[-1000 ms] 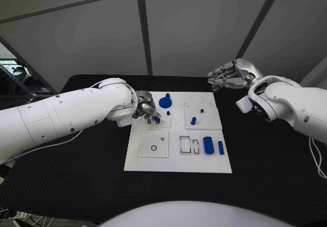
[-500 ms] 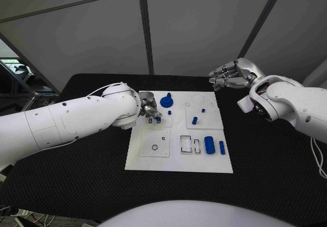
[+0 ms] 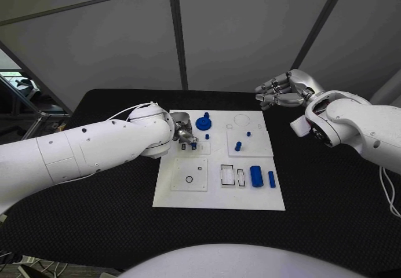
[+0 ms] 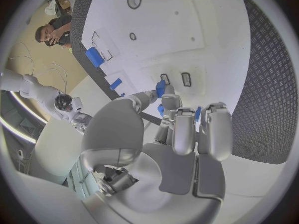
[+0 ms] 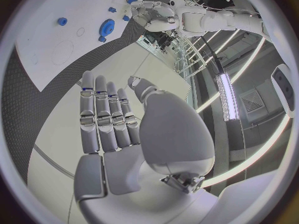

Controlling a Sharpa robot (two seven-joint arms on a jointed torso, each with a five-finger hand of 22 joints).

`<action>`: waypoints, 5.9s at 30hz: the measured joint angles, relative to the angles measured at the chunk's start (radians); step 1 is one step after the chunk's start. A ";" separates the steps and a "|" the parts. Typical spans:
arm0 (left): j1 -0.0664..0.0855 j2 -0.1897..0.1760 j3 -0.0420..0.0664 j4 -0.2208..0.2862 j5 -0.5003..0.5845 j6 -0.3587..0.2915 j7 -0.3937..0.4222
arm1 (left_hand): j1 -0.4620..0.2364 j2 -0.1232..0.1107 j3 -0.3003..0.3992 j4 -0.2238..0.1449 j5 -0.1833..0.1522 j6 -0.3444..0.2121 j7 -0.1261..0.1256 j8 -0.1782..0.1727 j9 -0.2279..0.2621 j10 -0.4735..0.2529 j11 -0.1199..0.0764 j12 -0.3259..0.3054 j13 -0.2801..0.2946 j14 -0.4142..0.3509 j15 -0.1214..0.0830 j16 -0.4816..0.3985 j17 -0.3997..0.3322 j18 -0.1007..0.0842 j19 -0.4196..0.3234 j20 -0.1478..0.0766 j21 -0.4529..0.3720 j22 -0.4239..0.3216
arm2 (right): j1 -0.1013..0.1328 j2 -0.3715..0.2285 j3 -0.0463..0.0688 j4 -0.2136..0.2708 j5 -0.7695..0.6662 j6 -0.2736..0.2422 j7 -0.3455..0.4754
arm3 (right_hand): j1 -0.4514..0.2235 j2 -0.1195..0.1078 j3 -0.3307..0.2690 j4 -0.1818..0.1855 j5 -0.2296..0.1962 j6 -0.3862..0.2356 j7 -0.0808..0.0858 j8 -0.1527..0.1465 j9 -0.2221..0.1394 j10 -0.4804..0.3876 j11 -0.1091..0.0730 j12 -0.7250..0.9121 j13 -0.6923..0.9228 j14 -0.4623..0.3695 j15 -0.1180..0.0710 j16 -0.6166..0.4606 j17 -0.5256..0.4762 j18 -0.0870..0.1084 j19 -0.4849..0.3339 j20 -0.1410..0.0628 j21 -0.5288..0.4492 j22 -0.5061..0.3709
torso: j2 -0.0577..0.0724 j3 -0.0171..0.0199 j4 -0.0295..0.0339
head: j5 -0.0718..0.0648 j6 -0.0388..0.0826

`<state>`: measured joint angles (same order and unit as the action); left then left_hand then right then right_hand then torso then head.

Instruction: Assemble the parts on the task board

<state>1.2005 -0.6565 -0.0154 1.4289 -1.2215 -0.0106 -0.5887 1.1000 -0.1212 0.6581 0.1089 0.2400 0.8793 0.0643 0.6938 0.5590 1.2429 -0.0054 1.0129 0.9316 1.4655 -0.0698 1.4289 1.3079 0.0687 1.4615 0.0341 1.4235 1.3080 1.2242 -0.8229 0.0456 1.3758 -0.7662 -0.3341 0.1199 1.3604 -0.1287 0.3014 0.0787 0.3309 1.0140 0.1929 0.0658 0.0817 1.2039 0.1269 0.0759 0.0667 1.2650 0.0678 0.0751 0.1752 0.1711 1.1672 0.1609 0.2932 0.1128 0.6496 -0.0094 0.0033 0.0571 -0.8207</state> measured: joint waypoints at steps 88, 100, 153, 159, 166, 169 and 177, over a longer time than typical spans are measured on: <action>-0.006 0.032 0.001 -0.052 0.023 0.089 -0.015 | -0.134 0.011 -0.188 -0.011 0.000 0.051 -0.035 0.019 0.009 0.062 -0.037 0.063 0.049 -0.002 -0.016 0.000 0.000 -0.002 0.007 -0.007 0.044 0.000 | 0.000 0.007 0.000 -0.001 -0.023 0.050 -0.013 | -0.004 -0.004 -0.003 0.003 0.032 -0.011 0.011 0.000 -0.002 -0.016 0.009 0.000 0.000 -0.013 0.013 -0.008 -0.009 0.000 -0.004 0.004 -0.024 -0.015 | 0.000 -0.0003 0.0015 | -0.015 -0.026; -0.007 0.029 0.001 -0.061 0.027 0.085 -0.015 | -0.166 0.008 -0.346 0.060 -0.037 0.058 -0.033 0.008 0.005 0.062 -0.037 0.063 0.045 -0.002 -0.016 0.000 0.000 -0.001 0.007 -0.007 0.044 0.000 | 0.000 0.007 0.000 -0.003 -0.027 0.052 -0.014 | -0.008 0.000 -0.006 0.006 0.032 -0.018 0.018 0.000 -0.003 -0.027 0.012 -0.004 0.000 -0.024 0.016 -0.008 -0.012 0.000 -0.007 0.007 -0.029 -0.019 | 0.000 -0.0005 0.0019 | -0.015 -0.023; 0.061 0.182 0.105 -0.503 0.086 0.321 0.049 | 0.069 0.098 -0.683 0.175 -0.098 -0.030 0.044 -0.190 -0.158 -0.165 0.047 -0.161 -0.234 0.002 0.038 0.019 0.000 0.000 -0.059 0.041 -0.104 -0.079 | 0.000 0.020 0.000 -0.027 -0.029 0.052 -0.015 | -0.012 -0.004 -0.006 0.006 0.032 -0.021 0.015 0.000 -0.003 -0.030 0.016 -0.004 0.000 -0.023 0.016 -0.008 -0.014 0.000 -0.011 0.011 -0.038 -0.021 | 0.001 -0.0012 -0.0007 | -0.003 0.017; 0.060 0.190 0.103 -0.512 0.080 0.342 0.051 | 0.068 0.106 -0.693 0.176 -0.098 -0.014 0.043 -0.190 -0.158 -0.161 0.043 -0.154 -0.236 0.002 0.038 0.023 0.000 0.000 -0.052 0.041 -0.099 -0.072 | 0.000 0.020 0.000 -0.027 -0.029 0.052 -0.015 | -0.012 -0.004 -0.006 0.006 0.032 -0.021 0.015 0.000 -0.003 -0.030 0.016 -0.004 0.000 -0.023 0.016 -0.008 -0.014 0.000 -0.011 0.011 -0.038 -0.021 | 0.001 -0.0013 -0.0007 | -0.002 0.014; 0.059 0.191 0.102 -0.510 0.076 0.360 0.053 | 0.073 0.110 -0.695 0.174 -0.098 -0.011 0.039 -0.190 -0.158 -0.159 0.041 -0.154 -0.237 0.002 0.038 0.032 0.000 0.000 -0.048 0.037 -0.095 -0.066 | 0.000 0.022 0.000 -0.029 -0.029 0.052 -0.015 | -0.012 -0.004 -0.006 0.006 0.032 -0.021 0.015 0.000 -0.003 -0.030 0.016 -0.004 0.000 -0.023 0.016 -0.008 -0.014 0.000 -0.011 0.011 -0.038 -0.022 | 0.000 -0.0009 0.0002 | -0.004 0.012; 0.059 0.191 0.102 -0.510 0.076 0.365 0.054 | 0.081 0.118 -0.700 0.170 -0.098 0.002 0.037 -0.185 -0.158 -0.158 0.039 -0.154 -0.239 0.002 0.038 0.035 0.000 0.000 -0.048 0.037 -0.089 -0.062 | 0.000 0.023 0.000 -0.029 -0.029 0.052 -0.016 | -0.012 -0.004 -0.006 0.006 0.032 -0.021 0.015 0.000 -0.003 -0.034 0.012 -0.004 0.000 -0.023 0.016 -0.008 -0.014 0.000 -0.011 0.011 -0.038 -0.022 | 0.000 -0.0009 0.0005 | -0.004 0.011; 0.058 0.191 0.102 -0.507 0.074 0.375 0.058 | 0.100 0.137 -0.708 0.161 -0.098 0.025 0.025 -0.162 -0.138 -0.147 0.029 -0.150 -0.243 0.002 0.030 0.050 0.000 0.000 -0.041 0.030 -0.083 -0.050 | 0.000 0.025 0.000 -0.030 -0.029 0.052 -0.016 | -0.012 -0.004 -0.006 0.006 0.032 -0.021 0.015 0.000 -0.003 -0.034 0.012 -0.004 0.000 -0.023 0.016 -0.008 -0.014 0.000 -0.011 0.011 -0.038 -0.022 | 0.000 -0.0004 0.0004 | -0.003 0.009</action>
<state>1.2581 -0.4655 0.0869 0.9216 -1.1475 0.3645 -0.5311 1.2002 0.0162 -0.0502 0.2697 0.1418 0.9044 0.0891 0.5314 0.4205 1.0959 0.0233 0.8626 0.6886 1.4671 -0.0397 1.4794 1.3079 0.0684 1.4204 0.0644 1.3402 1.2580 1.2238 -0.7976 0.0453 1.3455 -0.7953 -0.2823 0.1041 1.3488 -0.1326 0.2955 0.0846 0.3629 0.9928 0.2075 0.0658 0.0790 1.1700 0.1392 0.0721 0.0668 1.2417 0.0838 0.0672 0.1613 0.1711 1.1565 0.1716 0.2551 0.0904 0.6494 -0.0098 0.0036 0.0546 -0.8116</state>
